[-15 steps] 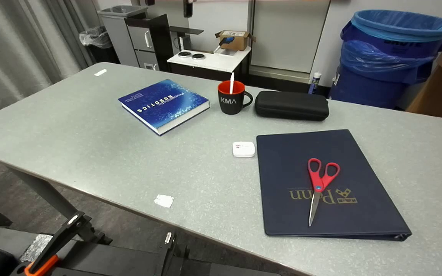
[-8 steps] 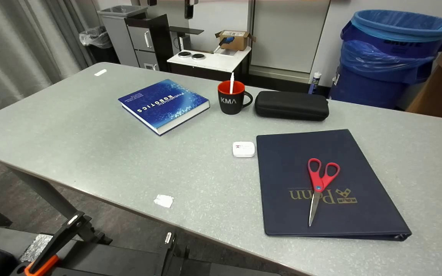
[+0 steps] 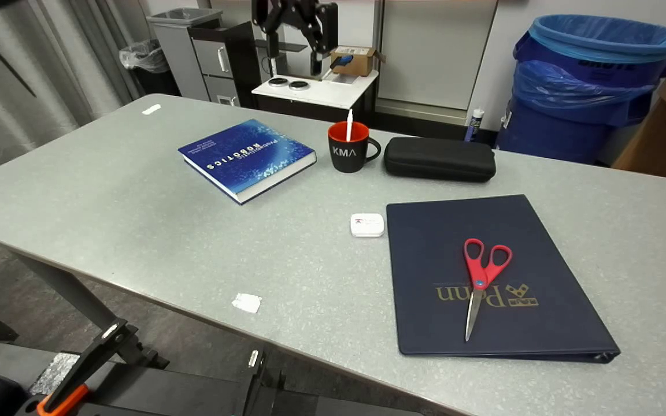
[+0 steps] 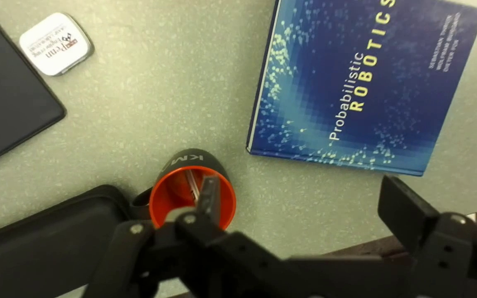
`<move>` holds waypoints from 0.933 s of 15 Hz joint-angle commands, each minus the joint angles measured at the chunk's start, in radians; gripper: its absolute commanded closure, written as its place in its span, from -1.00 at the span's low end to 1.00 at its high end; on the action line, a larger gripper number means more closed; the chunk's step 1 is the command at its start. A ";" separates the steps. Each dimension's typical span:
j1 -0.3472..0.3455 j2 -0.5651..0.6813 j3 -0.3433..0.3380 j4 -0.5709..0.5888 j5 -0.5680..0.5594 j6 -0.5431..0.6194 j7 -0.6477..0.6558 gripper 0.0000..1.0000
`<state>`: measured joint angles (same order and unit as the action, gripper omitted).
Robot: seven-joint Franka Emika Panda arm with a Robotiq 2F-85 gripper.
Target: Take the pen out of the mug and put it on the table
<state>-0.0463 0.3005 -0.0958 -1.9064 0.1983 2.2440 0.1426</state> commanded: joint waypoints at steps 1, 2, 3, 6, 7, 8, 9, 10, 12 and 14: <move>-0.016 0.199 -0.006 0.170 -0.013 0.036 0.077 -1.00; -0.016 0.242 -0.012 0.206 -0.020 0.034 0.102 -1.00; -0.013 0.282 -0.021 0.240 -0.030 0.038 0.128 -1.00; -0.012 0.361 -0.034 0.326 -0.040 0.023 0.167 -1.00; -0.011 0.384 -0.040 0.354 -0.045 0.009 0.180 -1.00; -0.019 0.386 -0.033 0.367 -0.036 -0.024 0.171 -1.00; -0.021 0.345 -0.022 0.287 -0.024 0.030 0.141 -1.00; -0.022 0.359 -0.022 0.304 -0.024 0.026 0.143 -1.00; -0.022 0.370 -0.022 0.322 -0.024 0.021 0.145 -1.00; 0.000 0.367 -0.049 0.310 -0.081 0.044 0.152 -1.00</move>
<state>-0.0574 0.6700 -0.1291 -1.5899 0.1737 2.2700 0.2822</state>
